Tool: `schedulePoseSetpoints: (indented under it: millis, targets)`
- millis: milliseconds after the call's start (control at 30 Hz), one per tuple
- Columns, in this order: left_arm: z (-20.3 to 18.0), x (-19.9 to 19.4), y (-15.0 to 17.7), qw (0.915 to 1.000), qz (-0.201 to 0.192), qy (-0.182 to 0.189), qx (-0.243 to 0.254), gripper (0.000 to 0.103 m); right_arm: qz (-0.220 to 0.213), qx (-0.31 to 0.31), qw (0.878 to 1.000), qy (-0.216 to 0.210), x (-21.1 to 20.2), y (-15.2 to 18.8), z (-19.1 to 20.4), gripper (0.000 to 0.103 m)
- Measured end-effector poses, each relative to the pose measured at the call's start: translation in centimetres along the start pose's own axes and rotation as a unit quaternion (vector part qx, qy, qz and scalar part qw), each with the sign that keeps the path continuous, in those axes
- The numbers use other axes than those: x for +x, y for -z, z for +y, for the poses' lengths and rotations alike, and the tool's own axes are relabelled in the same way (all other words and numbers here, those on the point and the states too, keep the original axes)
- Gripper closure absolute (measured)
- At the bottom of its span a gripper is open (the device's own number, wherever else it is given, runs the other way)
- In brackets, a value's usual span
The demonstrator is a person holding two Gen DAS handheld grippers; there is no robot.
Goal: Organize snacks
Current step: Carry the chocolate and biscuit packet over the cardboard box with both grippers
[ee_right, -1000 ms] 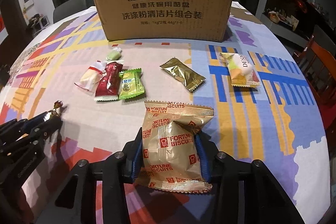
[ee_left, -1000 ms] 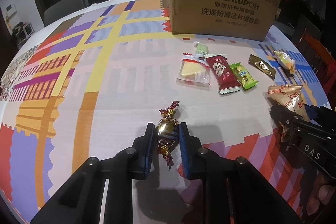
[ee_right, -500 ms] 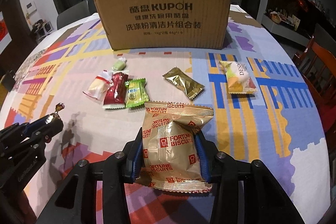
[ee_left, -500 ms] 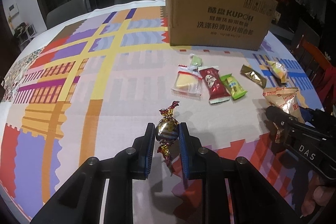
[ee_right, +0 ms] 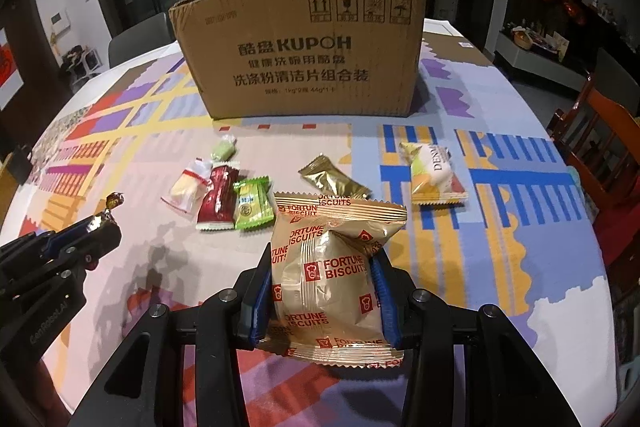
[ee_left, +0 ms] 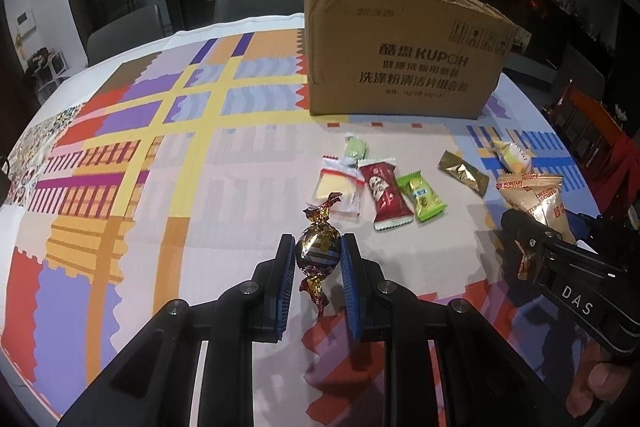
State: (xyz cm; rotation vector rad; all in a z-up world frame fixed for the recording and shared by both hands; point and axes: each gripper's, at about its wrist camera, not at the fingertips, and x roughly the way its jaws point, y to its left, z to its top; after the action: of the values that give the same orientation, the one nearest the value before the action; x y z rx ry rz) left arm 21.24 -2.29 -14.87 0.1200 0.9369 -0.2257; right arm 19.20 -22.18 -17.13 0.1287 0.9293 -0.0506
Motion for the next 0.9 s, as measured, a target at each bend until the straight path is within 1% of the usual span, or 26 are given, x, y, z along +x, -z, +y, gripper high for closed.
schedulePoseSetpoints:
  millis: [433,900]
  targets:
    - [-0.8,-0.5,-2.4,1.0,-0.007,0.005,-0.004,0.08,-0.014,0.002,1.0,0.001,-1.2,-2.0,-0.8,0.058]
    - [-1.8,-1.6,-5.8,0.9995,-0.028,0.013,-0.002,0.08,-0.038,0.001,0.999,0.009,-2.6,-5.0,-1.7,0.058]
